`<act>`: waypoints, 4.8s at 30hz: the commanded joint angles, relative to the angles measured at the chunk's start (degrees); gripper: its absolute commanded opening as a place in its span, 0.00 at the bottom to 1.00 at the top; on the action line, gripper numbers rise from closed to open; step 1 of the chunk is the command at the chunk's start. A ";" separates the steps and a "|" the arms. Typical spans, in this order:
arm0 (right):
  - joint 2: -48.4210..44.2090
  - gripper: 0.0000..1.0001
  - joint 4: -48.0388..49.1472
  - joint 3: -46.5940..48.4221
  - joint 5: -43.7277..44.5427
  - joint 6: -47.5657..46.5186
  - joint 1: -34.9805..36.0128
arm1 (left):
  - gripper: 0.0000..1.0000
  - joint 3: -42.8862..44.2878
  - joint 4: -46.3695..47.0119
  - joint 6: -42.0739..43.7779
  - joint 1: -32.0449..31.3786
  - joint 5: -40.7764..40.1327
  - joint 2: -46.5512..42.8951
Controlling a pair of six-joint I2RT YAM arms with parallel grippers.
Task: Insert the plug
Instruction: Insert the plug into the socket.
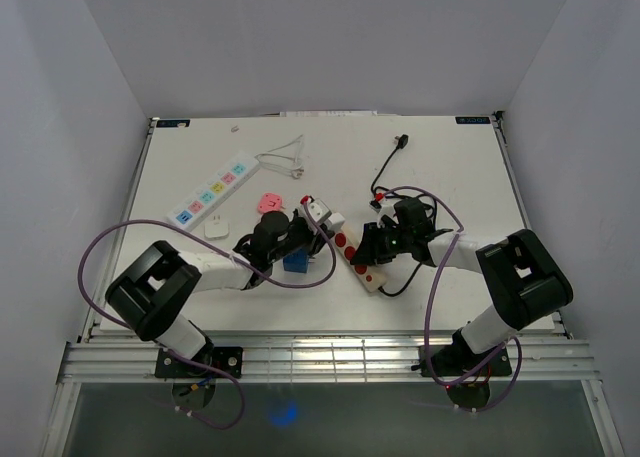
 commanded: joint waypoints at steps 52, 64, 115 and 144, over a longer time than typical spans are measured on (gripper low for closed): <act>0.66 0.08 -3.64 -0.62 1.19 -1.25 0.25 | 0.00 2.75 -6.23 -1.43 1.97 -1.60 -1.02; 0.57 0.08 -3.64 -0.71 1.10 -1.25 0.25 | 0.00 4.51 -6.85 -0.91 1.97 -0.28 1.18; 3.73 0.08 -0.31 -1.32 -5.21 0.33 0.51 | 0.00 8.46 -7.28 1.38 2.58 4.02 6.28; 6.55 0.50 2.25 -1.58 -8.93 2.79 0.51 | 0.00 14.09 -19.77 1.56 2.58 3.41 12.43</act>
